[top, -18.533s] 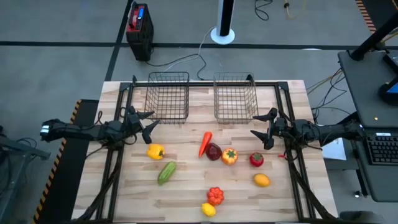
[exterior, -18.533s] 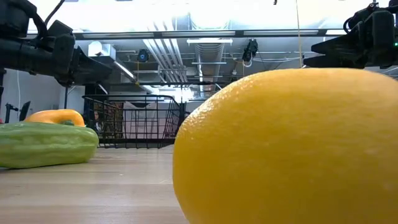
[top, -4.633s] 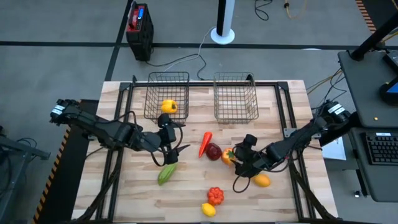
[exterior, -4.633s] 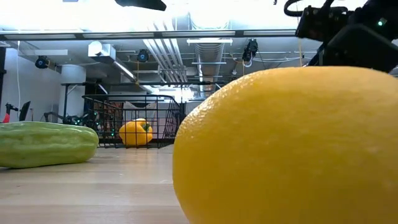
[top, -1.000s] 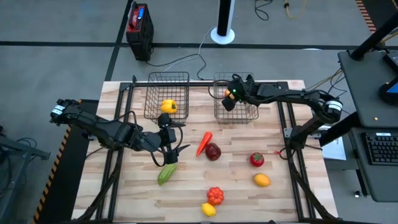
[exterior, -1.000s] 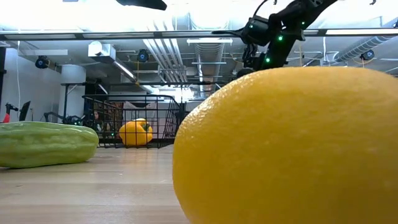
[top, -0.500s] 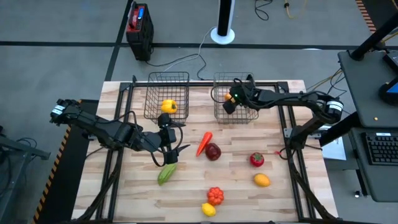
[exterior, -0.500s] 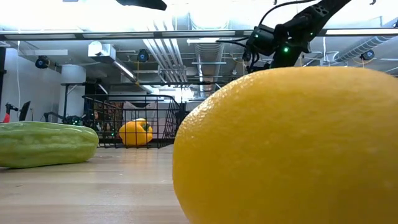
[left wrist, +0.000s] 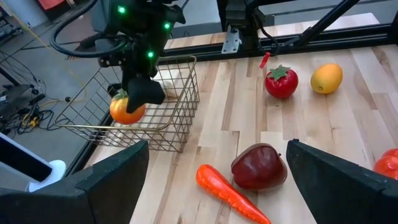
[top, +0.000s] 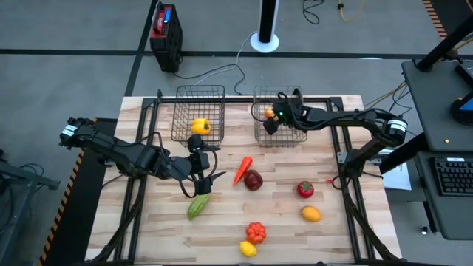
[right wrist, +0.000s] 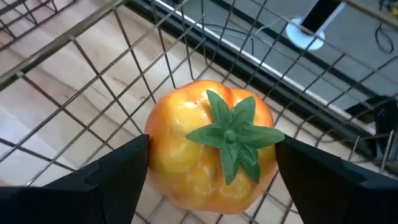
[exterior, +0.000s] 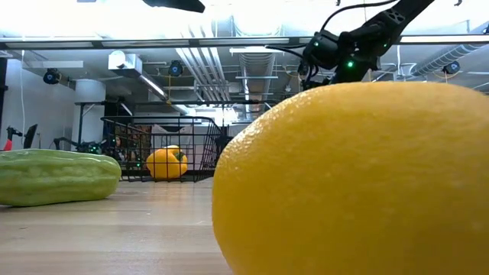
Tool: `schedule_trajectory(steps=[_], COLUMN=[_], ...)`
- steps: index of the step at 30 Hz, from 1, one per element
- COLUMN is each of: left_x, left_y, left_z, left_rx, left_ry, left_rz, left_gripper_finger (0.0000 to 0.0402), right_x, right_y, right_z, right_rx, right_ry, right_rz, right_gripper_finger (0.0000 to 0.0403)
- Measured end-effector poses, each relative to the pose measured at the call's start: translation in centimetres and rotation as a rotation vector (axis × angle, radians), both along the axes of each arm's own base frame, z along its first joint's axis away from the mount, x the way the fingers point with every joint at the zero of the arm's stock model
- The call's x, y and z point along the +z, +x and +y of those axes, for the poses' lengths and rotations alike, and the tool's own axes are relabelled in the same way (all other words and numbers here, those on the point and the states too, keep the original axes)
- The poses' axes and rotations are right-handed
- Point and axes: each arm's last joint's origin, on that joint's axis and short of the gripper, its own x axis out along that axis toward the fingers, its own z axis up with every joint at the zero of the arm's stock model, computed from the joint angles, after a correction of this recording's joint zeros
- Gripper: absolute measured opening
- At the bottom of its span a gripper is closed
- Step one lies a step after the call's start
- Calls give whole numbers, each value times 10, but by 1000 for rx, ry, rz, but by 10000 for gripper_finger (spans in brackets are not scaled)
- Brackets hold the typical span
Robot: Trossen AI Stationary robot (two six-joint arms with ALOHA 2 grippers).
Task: Sort produce into baskets
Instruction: Put the orange tomato into the gold wire basket
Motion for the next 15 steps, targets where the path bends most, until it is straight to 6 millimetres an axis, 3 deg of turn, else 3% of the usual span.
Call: schedule_trajectory(steps=[6,15], left_x=[0,0], left_y=[0,0], left_z=[0,1], left_rx=[-1,19], left_ry=[6,17], left_rz=[2,-3], left_gripper_finger=[361,361], right_x=[0,7], right_y=[-3,1], right_z=[1,-1], right_rx=[-30,-128], right_ry=[45,81], right_rz=[26,-67], right_gripper_finger=[325,325])
